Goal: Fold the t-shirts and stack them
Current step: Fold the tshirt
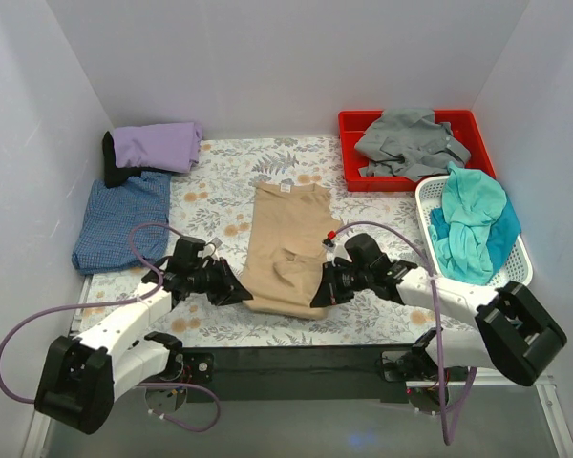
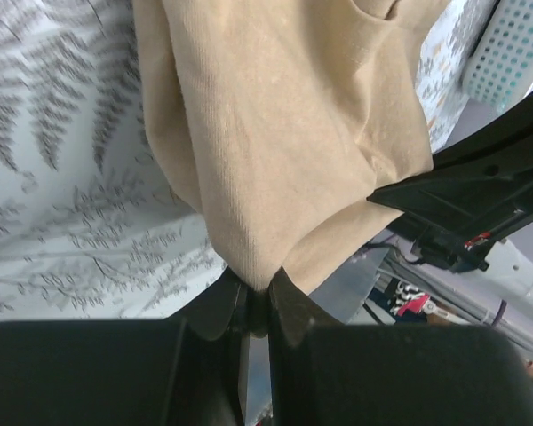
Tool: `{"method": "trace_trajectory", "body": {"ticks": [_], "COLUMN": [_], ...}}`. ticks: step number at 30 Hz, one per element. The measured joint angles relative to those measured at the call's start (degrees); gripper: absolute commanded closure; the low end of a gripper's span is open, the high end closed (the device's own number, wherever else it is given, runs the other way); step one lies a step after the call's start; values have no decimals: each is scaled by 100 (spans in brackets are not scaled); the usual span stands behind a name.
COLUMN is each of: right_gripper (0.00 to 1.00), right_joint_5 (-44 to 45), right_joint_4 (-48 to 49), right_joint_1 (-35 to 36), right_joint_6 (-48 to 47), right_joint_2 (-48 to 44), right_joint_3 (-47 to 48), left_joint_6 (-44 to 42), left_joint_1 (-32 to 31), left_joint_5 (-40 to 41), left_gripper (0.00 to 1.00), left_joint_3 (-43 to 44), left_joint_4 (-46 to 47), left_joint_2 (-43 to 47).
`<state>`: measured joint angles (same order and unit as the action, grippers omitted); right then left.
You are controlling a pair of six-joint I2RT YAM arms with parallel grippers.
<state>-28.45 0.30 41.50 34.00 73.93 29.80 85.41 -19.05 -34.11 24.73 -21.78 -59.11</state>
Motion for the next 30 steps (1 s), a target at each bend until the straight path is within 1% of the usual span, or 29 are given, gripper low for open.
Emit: {"method": "trace_trajectory", "body": {"ticks": [2,5,9,13,18,30], "right_gripper": [99,99,99,99,99,99], "right_joint_5": [76,170,354,588,778,968], "right_joint_4": [-177,-398,-645,-946,-1200,-1445], "right_joint_1": [179,372,428,426,308,-678], "right_joint_6": [151,308,352,264,-11,-737], "right_joint_2": [-315,-669,-881,-726,-317,756], "right_joint_3": [-101,-120,33,570,1266,2201], "left_joint_6": [57,98,46,-103,-282,-702], "left_joint_1": [-173,-254,-295,-308,-304,-225], "left_joint_5": [33,63,153,326,575,990], "left_gripper": [100,100,100,100,100,100], "left_joint_3": [48,273,929,1604,2096,3397], "left_joint_4": [-332,-782,-1082,-1069,-1034,-686], "left_joint_2": [280,608,531,4,-726,-2511]}}
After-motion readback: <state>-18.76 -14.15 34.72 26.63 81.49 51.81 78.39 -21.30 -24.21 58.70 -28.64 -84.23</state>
